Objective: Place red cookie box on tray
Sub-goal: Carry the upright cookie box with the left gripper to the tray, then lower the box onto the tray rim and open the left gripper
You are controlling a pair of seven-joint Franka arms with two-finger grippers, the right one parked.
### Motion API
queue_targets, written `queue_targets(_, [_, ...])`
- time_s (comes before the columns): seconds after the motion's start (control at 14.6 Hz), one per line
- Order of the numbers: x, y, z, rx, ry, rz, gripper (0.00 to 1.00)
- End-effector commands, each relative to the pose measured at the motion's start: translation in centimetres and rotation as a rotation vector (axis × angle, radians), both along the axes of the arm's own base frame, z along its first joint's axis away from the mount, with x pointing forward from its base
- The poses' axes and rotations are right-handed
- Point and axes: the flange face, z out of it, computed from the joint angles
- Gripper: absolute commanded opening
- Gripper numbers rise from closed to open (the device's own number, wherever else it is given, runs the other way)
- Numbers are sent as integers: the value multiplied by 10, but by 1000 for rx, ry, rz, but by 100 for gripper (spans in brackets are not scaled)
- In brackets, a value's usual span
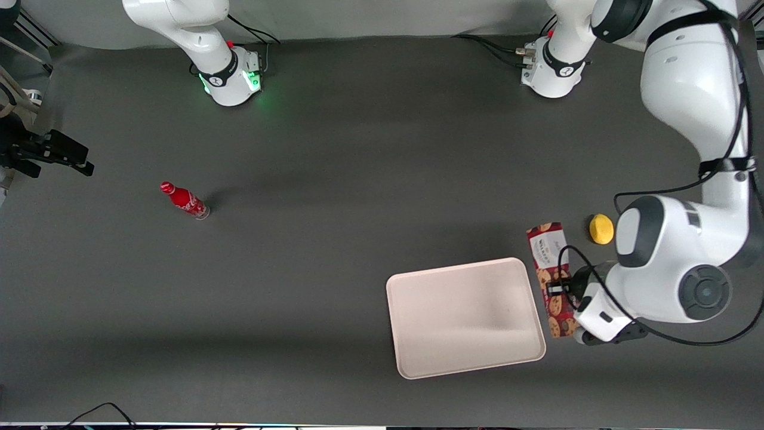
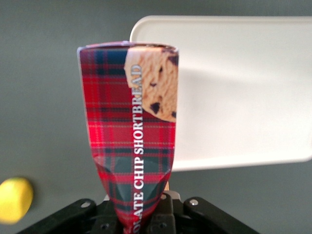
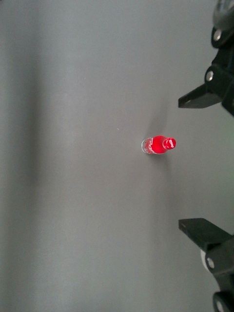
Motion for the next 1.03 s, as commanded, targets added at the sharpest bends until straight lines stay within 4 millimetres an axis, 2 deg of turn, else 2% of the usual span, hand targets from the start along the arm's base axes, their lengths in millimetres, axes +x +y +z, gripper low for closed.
queue_targets(0.0, [14,-13,-43,62,-75,26,0])
queue_targets(0.21, [12,-17,-104,83,-84,0,0])
queue_targets(0.34, [9,-18,-121,89,-94,-11,0])
queue_targets(0.41, [8,-20,-124,92,-91,-18,78])
queue_targets(0.48, [7,-21,-125,101,-88,-24,100])
queue_targets(0.68, [5,-24,-117,97,-79,-29,100])
queue_targets(0.75, [6,-19,-112,100,-72,-25,100])
queue_targets(0.96, [2,-5,-84,114,-28,-33,100])
